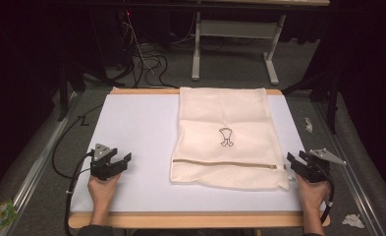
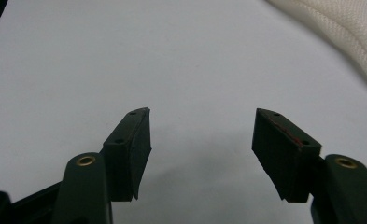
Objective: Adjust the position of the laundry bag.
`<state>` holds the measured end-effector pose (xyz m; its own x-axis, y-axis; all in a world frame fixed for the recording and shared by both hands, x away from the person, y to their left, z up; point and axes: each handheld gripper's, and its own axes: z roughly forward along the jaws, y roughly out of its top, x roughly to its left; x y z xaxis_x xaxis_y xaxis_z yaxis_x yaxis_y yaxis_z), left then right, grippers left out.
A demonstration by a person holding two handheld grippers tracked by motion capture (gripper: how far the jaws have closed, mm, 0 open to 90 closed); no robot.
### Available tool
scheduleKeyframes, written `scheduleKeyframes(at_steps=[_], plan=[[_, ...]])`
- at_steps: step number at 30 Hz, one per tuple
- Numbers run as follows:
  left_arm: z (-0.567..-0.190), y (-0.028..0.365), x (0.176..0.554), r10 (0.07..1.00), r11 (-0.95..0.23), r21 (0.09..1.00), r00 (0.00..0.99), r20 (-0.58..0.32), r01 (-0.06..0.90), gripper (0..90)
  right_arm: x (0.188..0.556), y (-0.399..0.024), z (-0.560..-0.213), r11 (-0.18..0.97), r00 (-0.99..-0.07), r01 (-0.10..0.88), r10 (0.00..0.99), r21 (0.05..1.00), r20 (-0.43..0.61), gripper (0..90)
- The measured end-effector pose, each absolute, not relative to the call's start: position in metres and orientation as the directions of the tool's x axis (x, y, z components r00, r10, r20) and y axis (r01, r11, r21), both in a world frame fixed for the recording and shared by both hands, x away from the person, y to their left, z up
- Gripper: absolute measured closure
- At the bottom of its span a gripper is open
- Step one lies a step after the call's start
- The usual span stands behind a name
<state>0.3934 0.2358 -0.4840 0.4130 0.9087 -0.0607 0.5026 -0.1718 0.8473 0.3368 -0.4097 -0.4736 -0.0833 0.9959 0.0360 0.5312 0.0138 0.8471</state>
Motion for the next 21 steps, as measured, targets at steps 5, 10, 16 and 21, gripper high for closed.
scheduleKeyframes(at_steps=[5,10,16,21], plan=[[-0.4839,0.2357,0.3937,0.908,-0.178,0.844,0.415,-0.057,0.506,37.5,0.3371,-0.41,-0.4736,0.005,-0.083,0.537,0.995,0.843,0.047,48.1],[-0.4838,0.2348,0.394,0.906,-0.188,0.842,0.421,-0.051,0.506,36.6,0.3381,-0.4113,-0.4738,0.004,-0.089,0.545,0.995,0.839,0.053,48.1],[-0.4834,0.2361,0.3959,0.907,-0.176,0.837,0.415,-0.066,0.519,37.7,0.3389,-0.4117,-0.4737,0.001,-0.088,0.547,0.995,0.837,0.056,48.7],[-0.4828,0.2353,0.3968,0.91,-0.185,0.83,0.412,-0.058,0.526,36.3,0.3392,-0.4122,-0.4735,-0.004,-0.086,0.55,0.994,0.835,0.061,49.3]])
